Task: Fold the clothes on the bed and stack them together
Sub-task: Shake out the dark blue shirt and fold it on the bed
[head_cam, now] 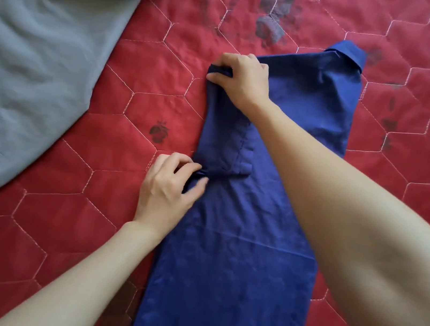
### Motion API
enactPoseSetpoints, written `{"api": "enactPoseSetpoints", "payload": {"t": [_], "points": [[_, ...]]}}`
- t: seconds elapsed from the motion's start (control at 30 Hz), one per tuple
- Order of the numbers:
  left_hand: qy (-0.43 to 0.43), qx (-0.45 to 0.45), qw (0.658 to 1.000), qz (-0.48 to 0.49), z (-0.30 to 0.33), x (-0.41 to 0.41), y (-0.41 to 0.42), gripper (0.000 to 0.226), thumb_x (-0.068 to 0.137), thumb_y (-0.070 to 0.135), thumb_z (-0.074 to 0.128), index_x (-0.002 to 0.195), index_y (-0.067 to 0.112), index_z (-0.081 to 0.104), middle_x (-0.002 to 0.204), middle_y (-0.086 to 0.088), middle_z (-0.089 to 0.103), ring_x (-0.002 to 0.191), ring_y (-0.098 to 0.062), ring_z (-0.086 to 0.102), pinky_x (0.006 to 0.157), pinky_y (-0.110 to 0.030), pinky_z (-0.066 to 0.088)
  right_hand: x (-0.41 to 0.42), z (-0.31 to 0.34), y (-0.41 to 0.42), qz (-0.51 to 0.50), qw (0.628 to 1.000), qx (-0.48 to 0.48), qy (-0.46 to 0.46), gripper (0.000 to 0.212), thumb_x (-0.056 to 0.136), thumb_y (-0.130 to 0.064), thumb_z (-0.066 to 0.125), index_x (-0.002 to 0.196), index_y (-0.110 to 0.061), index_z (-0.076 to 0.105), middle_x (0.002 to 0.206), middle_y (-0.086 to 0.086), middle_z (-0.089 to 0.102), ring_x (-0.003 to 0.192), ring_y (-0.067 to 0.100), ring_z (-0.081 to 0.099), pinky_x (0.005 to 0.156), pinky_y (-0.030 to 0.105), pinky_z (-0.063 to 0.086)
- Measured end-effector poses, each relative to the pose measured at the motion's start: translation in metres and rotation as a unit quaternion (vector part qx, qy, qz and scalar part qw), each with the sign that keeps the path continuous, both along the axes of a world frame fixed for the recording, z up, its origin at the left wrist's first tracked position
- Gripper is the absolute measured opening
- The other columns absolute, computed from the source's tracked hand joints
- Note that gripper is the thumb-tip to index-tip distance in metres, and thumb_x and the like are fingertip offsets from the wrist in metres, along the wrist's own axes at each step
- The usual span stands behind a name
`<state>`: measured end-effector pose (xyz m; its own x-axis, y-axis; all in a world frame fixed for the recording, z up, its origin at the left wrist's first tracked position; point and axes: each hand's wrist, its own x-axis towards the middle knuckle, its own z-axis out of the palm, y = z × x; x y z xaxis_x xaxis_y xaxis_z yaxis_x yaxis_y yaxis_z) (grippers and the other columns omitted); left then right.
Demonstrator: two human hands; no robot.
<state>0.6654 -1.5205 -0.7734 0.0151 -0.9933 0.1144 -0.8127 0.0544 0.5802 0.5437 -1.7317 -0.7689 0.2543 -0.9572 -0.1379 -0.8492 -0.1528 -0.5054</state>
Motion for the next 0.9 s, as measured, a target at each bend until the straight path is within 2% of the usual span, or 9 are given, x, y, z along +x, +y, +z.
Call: {"api": "enactPoseSetpoints", "payload": {"t": [0.07, 0.23, 0.33, 0.47, 0.57, 0.7, 0.77, 0.9], "points": [[-0.011, 0.018, 1.000, -0.011, 0.000, -0.005, 0.003, 0.029, 0.077, 0.020, 0.080, 0.101, 0.007, 0.072, 0.098, -0.007, 0.063, 0.085, -0.026, 0.056, 0.075, -0.037, 0.050, 0.001, -0.001, 0.001, -0.030, 0.999, -0.009, -0.016, 0.023, 0.086, -0.045, 0.063, 0.103, -0.030, 0.068, 0.101, -0.011, 0.067, 0.107, 0.019, 0.051, 0.079, 0.028, 0.022], [0.011, 0.036, 0.998, 0.058, 0.002, -0.014, 0.004, 0.039, 0.071, 0.007, 0.078, 0.108, 0.007, 0.066, 0.104, -0.008, 0.059, 0.086, -0.027, 0.058, 0.077, -0.037, 0.050, -0.012, -0.001, 0.014, -0.040, 0.998, -0.039, -0.002, 0.039, 0.082, -0.053, 0.065, 0.111, -0.027, 0.065, 0.109, -0.007, 0.059, 0.110, 0.016, 0.047, 0.082, 0.025, 0.023], [0.025, 0.057, 0.994, 0.091, 0.004, -0.022, 0.001, 0.044, 0.069, 0.007, 0.078, 0.110, 0.007, 0.064, 0.105, -0.008, 0.058, 0.087, -0.027, 0.058, 0.078, -0.039, 0.050, -0.021, -0.001, 0.028, -0.054, 0.996, -0.076, 0.013, 0.048, 0.080, -0.052, 0.067, 0.120, -0.024, 0.061, 0.119, -0.004, 0.055, 0.115, 0.017, 0.046, 0.089, 0.026, 0.028], [0.038, 0.044, 0.994, 0.092, 0.005, -0.024, -0.004, 0.042, 0.064, -0.012, 0.067, 0.102, 0.004, 0.067, 0.098, -0.010, 0.063, 0.084, -0.031, 0.061, 0.078, -0.036, 0.044, -0.031, -0.002, 0.048, -0.084, 0.993, -0.076, 0.040, 0.062, 0.081, -0.049, 0.068, 0.134, -0.020, 0.051, 0.138, 0.000, 0.045, 0.130, 0.019, 0.037, 0.100, 0.031, 0.031], [0.032, 0.024, 0.994, 0.099, 0.003, -0.015, -0.005, 0.042, 0.064, -0.014, 0.064, 0.101, 0.003, 0.069, 0.097, -0.011, 0.065, 0.084, -0.034, 0.061, 0.080, -0.037, 0.043, -0.034, 0.003, 0.067, -0.145, 0.986, -0.084, -0.004, 0.059, 0.084, -0.041, 0.069, 0.135, -0.016, 0.052, 0.142, 0.004, 0.043, 0.134, 0.021, 0.035, 0.103, 0.030, 0.030], [-0.034, -0.042, 0.998, 0.027, 0.000, -0.008, 0.003, 0.034, 0.073, 0.001, 0.069, 0.106, 0.007, 0.069, 0.106, -0.009, 0.064, 0.093, -0.029, 0.055, 0.083, -0.040, 0.048, -0.034, 0.006, 0.101, -0.202, 0.970, -0.130, -0.031, 0.039, 0.087, -0.029, 0.067, 0.120, -0.010, 0.061, 0.119, 0.006, 0.057, 0.110, 0.025, 0.051, 0.092, 0.034, 0.041], [-0.071, -0.075, 0.994, -0.026, -0.003, -0.005, 0.005, 0.031, 0.077, 0.009, 0.071, 0.108, 0.011, 0.070, 0.110, -0.009, 0.065, 0.098, -0.027, 0.055, 0.082, -0.040, 0.045, -0.037, 0.003, 0.111, -0.200, 0.975, -0.094, -0.021, 0.039, 0.091, -0.029, 0.064, 0.125, -0.010, 0.058, 0.119, 0.006, 0.056, 0.108, 0.025, 0.050, 0.089, 0.036, 0.043], [-0.110, -0.129, 0.983, -0.071, -0.008, -0.004, -0.005, 0.020, 0.082, 0.010, 0.071, 0.102, 0.012, 0.074, 0.109, -0.009, 0.068, 0.102, -0.025, 0.051, 0.082, -0.040, 0.040, -0.046, -0.001, 0.099, -0.190, 0.980, -0.047, -0.021, 0.049, 0.096, -0.034, 0.056, 0.140, -0.015, 0.046, 0.125, 0.005, 0.051, 0.111, 0.023, 0.046, 0.088, 0.033, 0.042]]}}
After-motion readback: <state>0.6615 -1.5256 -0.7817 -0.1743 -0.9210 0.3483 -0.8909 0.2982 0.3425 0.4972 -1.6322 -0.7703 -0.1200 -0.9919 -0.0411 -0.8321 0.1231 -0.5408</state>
